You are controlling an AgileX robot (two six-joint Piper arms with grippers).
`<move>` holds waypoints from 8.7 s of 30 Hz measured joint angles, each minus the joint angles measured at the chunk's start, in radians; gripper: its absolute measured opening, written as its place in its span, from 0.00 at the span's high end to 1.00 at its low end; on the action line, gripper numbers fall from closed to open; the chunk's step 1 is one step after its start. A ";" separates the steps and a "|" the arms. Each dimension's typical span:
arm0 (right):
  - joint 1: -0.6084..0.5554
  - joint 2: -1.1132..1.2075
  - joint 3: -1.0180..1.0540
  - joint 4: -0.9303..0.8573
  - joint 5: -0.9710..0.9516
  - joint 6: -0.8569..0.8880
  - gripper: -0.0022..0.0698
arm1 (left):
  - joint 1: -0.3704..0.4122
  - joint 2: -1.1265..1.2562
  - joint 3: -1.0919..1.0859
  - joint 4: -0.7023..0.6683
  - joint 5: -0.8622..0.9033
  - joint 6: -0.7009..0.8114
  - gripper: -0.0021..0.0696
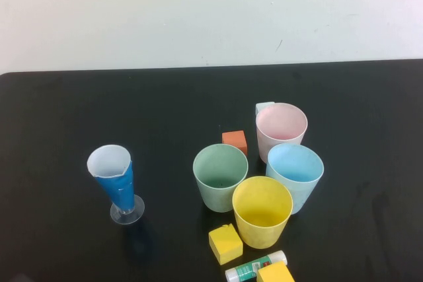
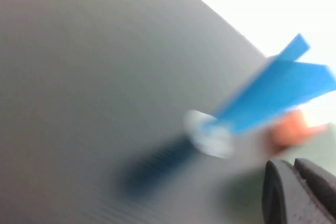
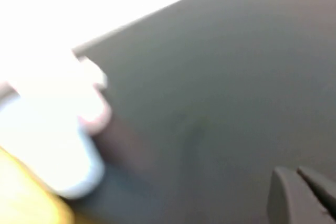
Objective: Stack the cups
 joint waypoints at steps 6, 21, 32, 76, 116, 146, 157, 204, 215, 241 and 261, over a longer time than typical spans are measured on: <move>0.000 0.000 0.000 0.222 -0.012 0.099 0.97 | 0.000 0.000 0.000 -0.420 -0.016 -0.074 0.97; 0.000 0.000 0.000 0.194 -0.022 -0.050 0.97 | -0.002 0.000 0.000 -0.478 -0.070 -0.041 0.97; 0.000 0.000 0.000 0.220 0.015 -0.155 0.97 | -0.010 0.027 -0.111 -0.499 0.007 0.257 0.97; 0.000 0.000 0.000 0.378 0.022 -0.392 0.97 | -0.389 1.741 -1.706 0.176 0.937 0.670 0.82; 0.000 0.000 0.000 0.401 0.052 -0.398 0.97 | -0.389 1.825 -1.915 0.168 0.953 0.640 0.96; 0.000 0.000 0.000 0.439 0.052 -0.459 0.97 | -0.607 1.795 -1.756 0.268 0.962 0.617 0.96; 0.000 0.000 0.000 0.439 0.052 -0.459 0.97 | -0.607 1.891 -1.756 0.237 0.957 0.617 0.90; 0.106 1.238 -1.349 0.249 0.920 -1.018 0.97 | -0.607 1.004 -1.002 0.362 0.580 0.564 0.97; 0.310 1.611 -1.647 -0.022 0.926 -0.896 0.97 | -0.607 0.840 -0.844 0.365 0.491 0.564 0.97; 0.320 2.257 -2.082 -0.020 0.916 -0.741 0.40 | -0.607 0.836 -0.769 0.379 0.470 0.547 0.97; 0.322 1.893 -2.102 -0.112 0.920 -0.748 0.93 | -0.607 0.836 -0.769 0.379 0.470 0.524 0.97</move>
